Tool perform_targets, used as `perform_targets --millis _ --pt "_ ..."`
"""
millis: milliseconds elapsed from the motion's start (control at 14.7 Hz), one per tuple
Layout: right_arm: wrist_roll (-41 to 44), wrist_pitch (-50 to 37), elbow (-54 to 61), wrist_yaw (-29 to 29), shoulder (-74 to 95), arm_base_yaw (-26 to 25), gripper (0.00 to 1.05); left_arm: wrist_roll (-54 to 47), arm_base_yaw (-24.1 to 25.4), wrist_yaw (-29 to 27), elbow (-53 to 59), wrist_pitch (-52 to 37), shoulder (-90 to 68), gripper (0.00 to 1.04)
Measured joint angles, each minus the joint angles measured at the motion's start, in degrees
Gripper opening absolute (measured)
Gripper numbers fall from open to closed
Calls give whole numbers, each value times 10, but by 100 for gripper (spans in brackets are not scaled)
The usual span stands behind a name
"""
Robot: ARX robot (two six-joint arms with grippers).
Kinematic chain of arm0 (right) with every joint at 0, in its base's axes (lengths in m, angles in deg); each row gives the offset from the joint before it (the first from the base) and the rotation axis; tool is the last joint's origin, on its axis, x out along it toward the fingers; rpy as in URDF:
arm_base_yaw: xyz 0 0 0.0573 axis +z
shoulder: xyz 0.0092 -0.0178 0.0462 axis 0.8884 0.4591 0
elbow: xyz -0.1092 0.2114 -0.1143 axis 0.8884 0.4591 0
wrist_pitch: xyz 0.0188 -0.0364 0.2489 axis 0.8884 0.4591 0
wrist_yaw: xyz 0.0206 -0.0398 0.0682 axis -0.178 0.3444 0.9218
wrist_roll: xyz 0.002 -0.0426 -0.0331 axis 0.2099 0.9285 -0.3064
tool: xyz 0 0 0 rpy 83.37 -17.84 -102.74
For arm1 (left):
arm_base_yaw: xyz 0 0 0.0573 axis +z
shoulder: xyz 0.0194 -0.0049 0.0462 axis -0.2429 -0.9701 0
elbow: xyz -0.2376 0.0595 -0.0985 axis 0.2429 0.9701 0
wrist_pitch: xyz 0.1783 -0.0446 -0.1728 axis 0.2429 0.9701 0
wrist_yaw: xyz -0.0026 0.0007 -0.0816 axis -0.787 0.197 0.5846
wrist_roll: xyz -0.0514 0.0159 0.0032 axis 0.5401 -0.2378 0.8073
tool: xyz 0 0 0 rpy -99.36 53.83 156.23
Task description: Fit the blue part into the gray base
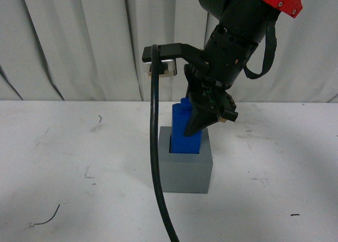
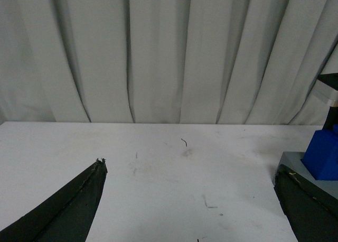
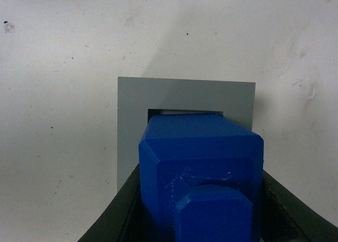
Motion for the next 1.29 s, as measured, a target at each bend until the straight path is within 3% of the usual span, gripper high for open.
perform_targets --millis 340,407,611,679,883,1086,1154,1290 --pt "-4 -20 22 -17 0 7 47 0 0 0 0 0 0 98" --pt "-3 -21 25 -19 -3 9 54 0 0 0 0 0 0 98" --pt "40 -4 17 -13 -3 9 93 0 0 0 0 0 0 98" --pt "52 -1 10 -7 -3 8 100 0 0 0 0 0 0 98" --pt "80 -21 31 58 -41 2 98 0 0 0 0 0 0 98" --pt "4 -217 173 145 -170 -19 98 0 0 0 0 0 0 98" --pt "-100 -424 298 120 -255 -26 98 0 0 0 0 0 0 98" --pt "-246 -657 438 36 -325 -34 98 0 0 0 0 0 0 98"
